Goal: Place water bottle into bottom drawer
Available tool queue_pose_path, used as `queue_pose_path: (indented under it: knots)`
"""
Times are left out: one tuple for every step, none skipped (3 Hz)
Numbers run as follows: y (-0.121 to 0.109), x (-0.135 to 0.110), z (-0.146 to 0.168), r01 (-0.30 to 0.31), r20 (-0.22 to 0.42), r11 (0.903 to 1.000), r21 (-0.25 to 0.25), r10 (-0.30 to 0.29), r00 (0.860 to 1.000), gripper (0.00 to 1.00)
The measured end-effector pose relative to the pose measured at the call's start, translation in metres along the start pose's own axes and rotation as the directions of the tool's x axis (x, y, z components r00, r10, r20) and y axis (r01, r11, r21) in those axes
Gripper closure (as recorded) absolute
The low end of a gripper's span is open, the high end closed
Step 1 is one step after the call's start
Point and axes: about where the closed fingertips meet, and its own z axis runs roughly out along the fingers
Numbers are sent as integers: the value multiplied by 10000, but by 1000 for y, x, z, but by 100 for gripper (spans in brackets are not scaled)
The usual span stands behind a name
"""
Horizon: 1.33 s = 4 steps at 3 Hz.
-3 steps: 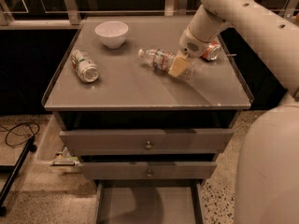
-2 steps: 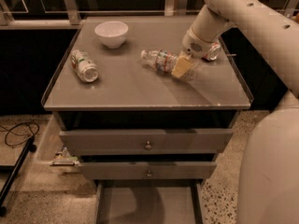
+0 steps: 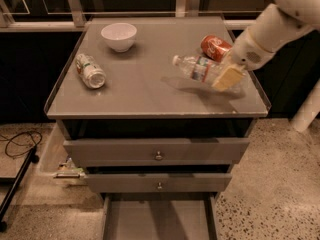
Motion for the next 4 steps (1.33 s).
queue_pose_path:
  knots:
    - [35,31,-38,361,633,9984,443,-389,9972,100]
    - [80,48,-57,903,1213,9879,1260,-1057,9870,100]
    - [117,76,-50,715,1263,9743,2136,-1001,9869,100]
    - [140,112,13,-103,1151,9797,2001,-131,9933,100]
